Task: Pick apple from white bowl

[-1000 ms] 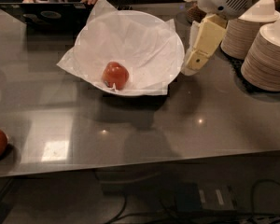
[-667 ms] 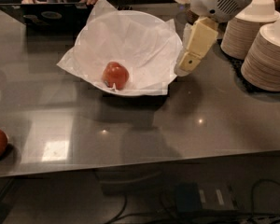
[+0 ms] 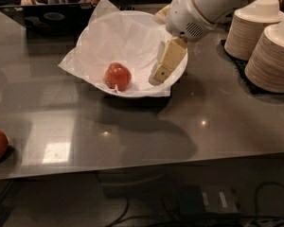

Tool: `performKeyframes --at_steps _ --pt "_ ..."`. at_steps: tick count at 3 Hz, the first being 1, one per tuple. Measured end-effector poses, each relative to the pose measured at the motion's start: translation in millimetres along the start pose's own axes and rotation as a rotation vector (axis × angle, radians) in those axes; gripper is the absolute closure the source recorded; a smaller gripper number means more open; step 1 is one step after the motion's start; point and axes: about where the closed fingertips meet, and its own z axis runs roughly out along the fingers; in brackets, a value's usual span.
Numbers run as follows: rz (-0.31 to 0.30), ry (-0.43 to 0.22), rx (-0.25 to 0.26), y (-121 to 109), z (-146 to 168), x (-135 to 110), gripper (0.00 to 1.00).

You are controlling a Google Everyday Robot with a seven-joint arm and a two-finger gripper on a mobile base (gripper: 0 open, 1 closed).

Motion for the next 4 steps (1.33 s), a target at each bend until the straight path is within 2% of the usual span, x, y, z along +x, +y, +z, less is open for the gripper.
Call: performKeyframes --at_steps 1,2,4 --pt "0.005 -0.052 -0.027 -4.4 21.6 -5.2 0.09" --pt "0.007 -0.088 -0.042 -10.8 35.1 -8.3 0.23" --pt "0.015 -0.121 -0.059 -18.6 49.8 -8.9 0.27"
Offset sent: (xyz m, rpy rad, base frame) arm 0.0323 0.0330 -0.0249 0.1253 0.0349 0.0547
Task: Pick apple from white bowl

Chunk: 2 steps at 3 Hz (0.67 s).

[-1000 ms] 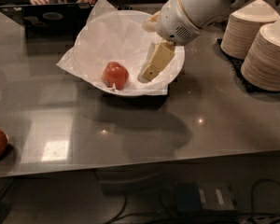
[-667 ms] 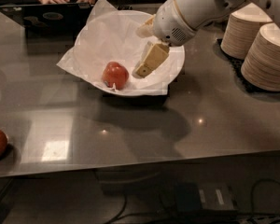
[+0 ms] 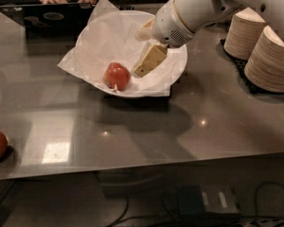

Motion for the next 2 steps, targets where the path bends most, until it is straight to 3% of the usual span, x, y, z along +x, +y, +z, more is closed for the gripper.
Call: performKeyframes --at_steps 1,2 --pt "0.012 -0.015 -0.022 -2.3 10.1 2.4 0.28" --pt "0.022 -0.023 -0.039 -6.3 19.4 4.9 0.42"
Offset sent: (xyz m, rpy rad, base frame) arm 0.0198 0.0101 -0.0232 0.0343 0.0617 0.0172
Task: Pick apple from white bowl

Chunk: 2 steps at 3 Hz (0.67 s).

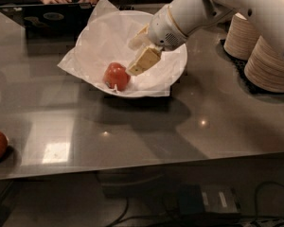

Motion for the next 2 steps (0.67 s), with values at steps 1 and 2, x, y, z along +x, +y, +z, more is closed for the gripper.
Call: performKeyframes --at_steps 1,2 --pt "0.005 -0.005 -0.017 -3.6 8.6 1.0 0.42" --pt "0.001 -0.008 -0.037 -5.1 16.6 -1.4 0.41"
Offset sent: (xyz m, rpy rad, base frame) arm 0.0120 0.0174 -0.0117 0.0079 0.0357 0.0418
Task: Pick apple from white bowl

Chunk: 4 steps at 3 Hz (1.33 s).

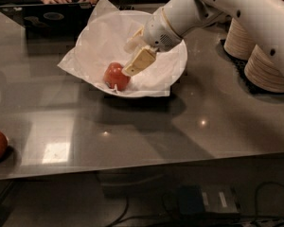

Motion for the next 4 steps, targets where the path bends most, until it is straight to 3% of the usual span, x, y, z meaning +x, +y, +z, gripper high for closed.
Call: performKeyframes --at_steps 4 --pt "-0.002 -0.001 -0.119 6.9 45.1 -3.5 0.37"
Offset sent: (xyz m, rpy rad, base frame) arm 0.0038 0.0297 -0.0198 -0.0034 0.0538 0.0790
